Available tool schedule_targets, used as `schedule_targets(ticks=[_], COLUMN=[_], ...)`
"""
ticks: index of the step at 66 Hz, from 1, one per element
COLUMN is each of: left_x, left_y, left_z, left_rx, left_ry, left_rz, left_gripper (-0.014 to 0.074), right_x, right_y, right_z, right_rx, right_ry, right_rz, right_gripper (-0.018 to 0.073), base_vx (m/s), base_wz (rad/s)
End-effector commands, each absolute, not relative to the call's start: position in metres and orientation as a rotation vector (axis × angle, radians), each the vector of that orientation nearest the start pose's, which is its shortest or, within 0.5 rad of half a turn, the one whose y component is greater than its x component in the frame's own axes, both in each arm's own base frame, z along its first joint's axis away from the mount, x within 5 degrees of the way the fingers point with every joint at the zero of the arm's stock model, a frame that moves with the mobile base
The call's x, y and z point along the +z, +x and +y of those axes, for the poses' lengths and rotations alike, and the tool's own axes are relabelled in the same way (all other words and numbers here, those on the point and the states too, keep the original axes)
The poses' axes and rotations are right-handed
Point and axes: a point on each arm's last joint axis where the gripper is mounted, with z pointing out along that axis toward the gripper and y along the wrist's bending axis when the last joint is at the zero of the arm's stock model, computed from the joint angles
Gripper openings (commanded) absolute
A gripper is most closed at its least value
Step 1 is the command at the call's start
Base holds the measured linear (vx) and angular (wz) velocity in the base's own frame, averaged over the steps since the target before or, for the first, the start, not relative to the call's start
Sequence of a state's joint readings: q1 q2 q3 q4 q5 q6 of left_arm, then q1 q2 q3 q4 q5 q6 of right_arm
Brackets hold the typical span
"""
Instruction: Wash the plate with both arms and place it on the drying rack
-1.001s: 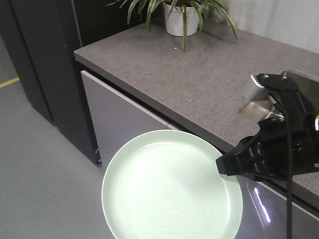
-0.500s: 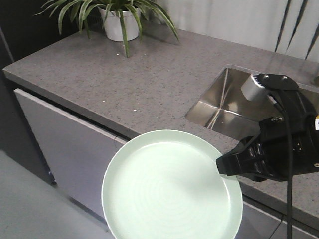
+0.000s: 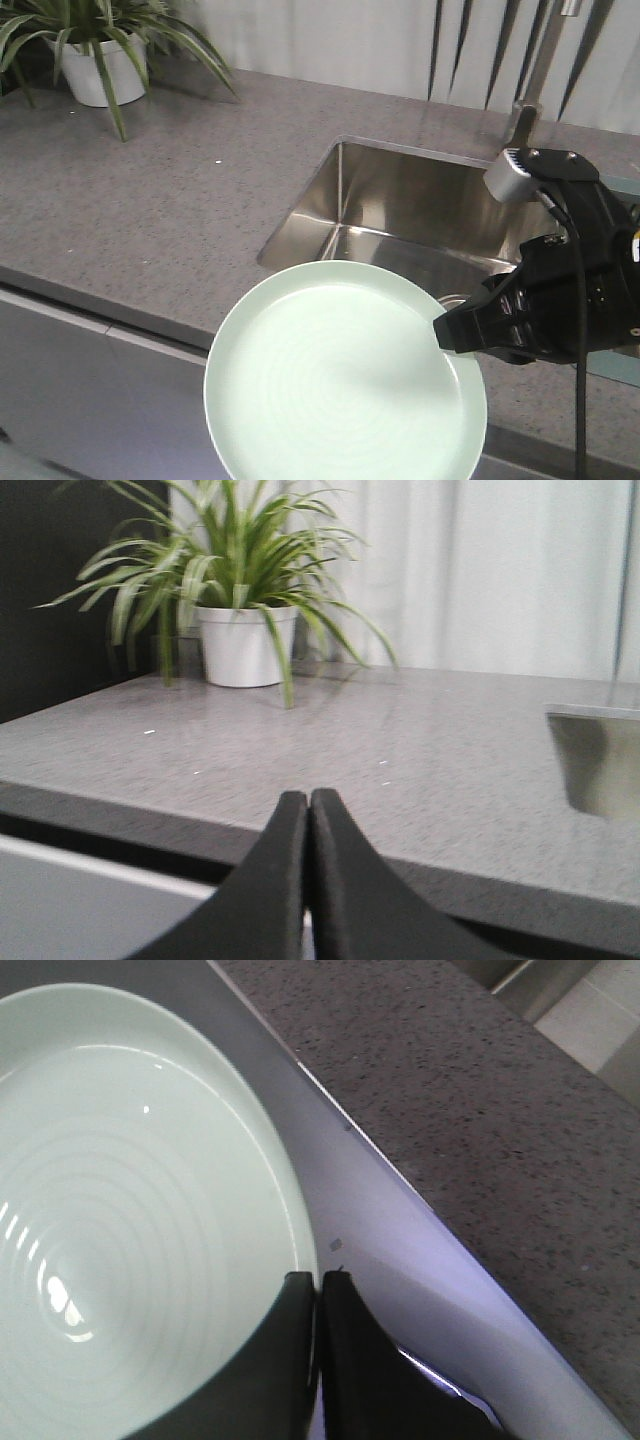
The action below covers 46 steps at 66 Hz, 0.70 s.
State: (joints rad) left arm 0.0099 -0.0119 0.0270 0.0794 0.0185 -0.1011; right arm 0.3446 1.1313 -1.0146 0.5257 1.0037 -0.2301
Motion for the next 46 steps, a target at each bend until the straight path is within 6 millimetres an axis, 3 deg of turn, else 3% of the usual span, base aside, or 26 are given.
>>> schedule_targets(ticks=[1,46], left_x=[0.2212,0.2212], left_y=[0.0528,0.0528], left_z=[-0.0001,-0.0001], left_rx=[-0.019,-0.019], left_ry=[-0.017,-0.017], left_rz=[1.398,1.398], left_gripper=[-0.0006,-0.0006], right_x=[0.3568,0.3568], right_y=[0.1859,0.1859], right_z=[0.1096,0.1096], right_rx=[0.752,0.752], right_ry=[-0.505,-0.505], right_rz=[2.412,2.412], right_gripper=[-0.0008,-0.0008], base_vx=[0.11,0.09], base_wz=[-0.43,-0.36])
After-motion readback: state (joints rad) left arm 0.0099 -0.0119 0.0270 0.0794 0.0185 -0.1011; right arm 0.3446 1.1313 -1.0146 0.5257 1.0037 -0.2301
